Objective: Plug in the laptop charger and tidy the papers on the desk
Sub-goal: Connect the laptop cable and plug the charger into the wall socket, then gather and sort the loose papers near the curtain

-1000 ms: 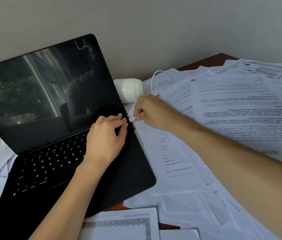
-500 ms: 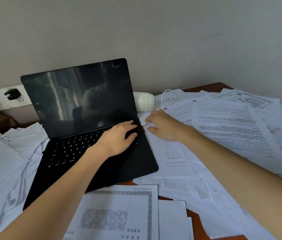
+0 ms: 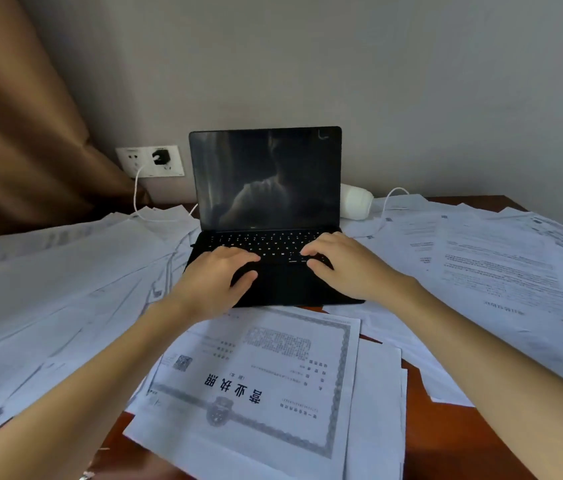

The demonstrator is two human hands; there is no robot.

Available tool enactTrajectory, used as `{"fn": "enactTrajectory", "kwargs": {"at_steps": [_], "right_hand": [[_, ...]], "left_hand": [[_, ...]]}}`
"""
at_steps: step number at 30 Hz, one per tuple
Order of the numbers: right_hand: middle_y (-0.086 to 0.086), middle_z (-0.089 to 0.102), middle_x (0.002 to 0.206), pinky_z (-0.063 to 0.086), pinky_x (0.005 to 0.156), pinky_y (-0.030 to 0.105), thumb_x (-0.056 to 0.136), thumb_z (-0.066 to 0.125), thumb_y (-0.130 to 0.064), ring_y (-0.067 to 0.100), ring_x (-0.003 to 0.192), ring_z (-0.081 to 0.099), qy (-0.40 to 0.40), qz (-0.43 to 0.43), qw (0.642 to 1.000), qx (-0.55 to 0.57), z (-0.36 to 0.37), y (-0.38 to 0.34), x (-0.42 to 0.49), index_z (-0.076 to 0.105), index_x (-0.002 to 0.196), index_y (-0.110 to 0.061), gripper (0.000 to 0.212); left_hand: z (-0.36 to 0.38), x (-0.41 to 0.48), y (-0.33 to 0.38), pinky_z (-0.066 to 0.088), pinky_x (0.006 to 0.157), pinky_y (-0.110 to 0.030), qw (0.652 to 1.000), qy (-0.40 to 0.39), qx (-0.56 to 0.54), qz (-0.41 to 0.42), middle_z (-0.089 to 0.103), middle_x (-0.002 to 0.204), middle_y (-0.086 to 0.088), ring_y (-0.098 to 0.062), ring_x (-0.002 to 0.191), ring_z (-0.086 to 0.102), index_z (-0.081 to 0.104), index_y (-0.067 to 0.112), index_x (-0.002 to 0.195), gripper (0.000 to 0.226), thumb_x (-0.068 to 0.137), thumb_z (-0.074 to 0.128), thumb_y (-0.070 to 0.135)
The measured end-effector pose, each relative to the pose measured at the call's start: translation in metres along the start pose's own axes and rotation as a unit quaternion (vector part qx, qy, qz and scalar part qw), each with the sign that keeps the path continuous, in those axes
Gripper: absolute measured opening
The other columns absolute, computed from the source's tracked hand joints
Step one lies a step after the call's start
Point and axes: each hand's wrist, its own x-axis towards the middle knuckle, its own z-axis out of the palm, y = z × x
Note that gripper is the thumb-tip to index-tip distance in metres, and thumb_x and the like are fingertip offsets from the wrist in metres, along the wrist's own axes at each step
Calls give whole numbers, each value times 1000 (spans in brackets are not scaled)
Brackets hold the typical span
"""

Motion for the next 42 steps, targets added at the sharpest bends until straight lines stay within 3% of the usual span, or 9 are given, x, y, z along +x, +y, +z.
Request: {"fn": "enactTrajectory", "kwargs": {"at_steps": [9,15,21,26,29,32,36,39,42], "right_hand": [[-9,55,135,37,108,31,105,49,-36,10,126,46,-29,-107,994,17,46,-107,27,56,140,-24,38],[-5,52,139,34,111,35,104,50,-37,12,128,41,-65,-177,982,26,86,-176,53,53,143,-22,41],[-3,38,153,22,117,33,104,50,-37,17,143,28,-95,-193,976,42,122,-225,65,45,148,-23,47],[-1,17,166,7,124,35,99,48,-29,18,152,6,-114,-165,979,34,138,-247,86,29,158,-25,62],[-1,7,169,2,124,37,98,47,-28,18,154,-3,-136,-139,980,31,141,-254,100,21,160,-28,68],[-3,2,170,-1,123,37,99,44,-29,18,155,-6,-163,-121,979,21,152,-254,107,14,162,-30,70],[-3,11,168,4,124,36,97,42,-25,19,153,7,-122,-134,983,12,172,-247,106,19,161,-29,68],[-8,30,160,15,118,28,97,47,-21,14,144,24,-68,-140,986,61,178,-242,107,27,157,-27,64],[-7,44,147,27,114,26,98,53,-16,10,131,34,-46,-135,981,134,180,-239,109,34,154,-24,59]], "left_hand": [[-36,-125,-71,41,111,-44,995,25,50,-88,59,146,2,-26,135,52,59,25,142,39,105,54,35],[-51,-204,-111,34,116,-47,978,37,48,-198,51,155,-4,-30,144,44,55,25,148,67,93,31,57],[-61,-250,-144,17,126,-49,952,36,14,-303,24,170,-2,-27,158,16,35,29,159,71,94,43,56],[-61,-248,-161,-2,128,-46,946,35,0,-321,0,175,5,-20,161,-8,17,35,165,80,97,38,73],[-62,-240,-166,-5,127,-48,947,-4,-2,-321,-8,175,5,-22,161,-11,7,37,165,86,96,40,76],[-58,-238,-171,-1,127,-51,949,-47,31,-310,-2,175,5,-24,161,-3,6,40,164,91,90,35,86],[-52,-235,-173,11,124,-49,950,-30,51,-307,21,169,6,-25,155,16,27,37,160,85,90,41,84],[-51,-235,-175,26,115,-44,959,5,74,-272,41,148,9,-21,136,34,40,34,153,77,92,44,79],[-50,-235,-174,30,107,-42,967,33,81,-241,46,125,10,-17,117,40,51,33,145,68,93,41,75]]}}
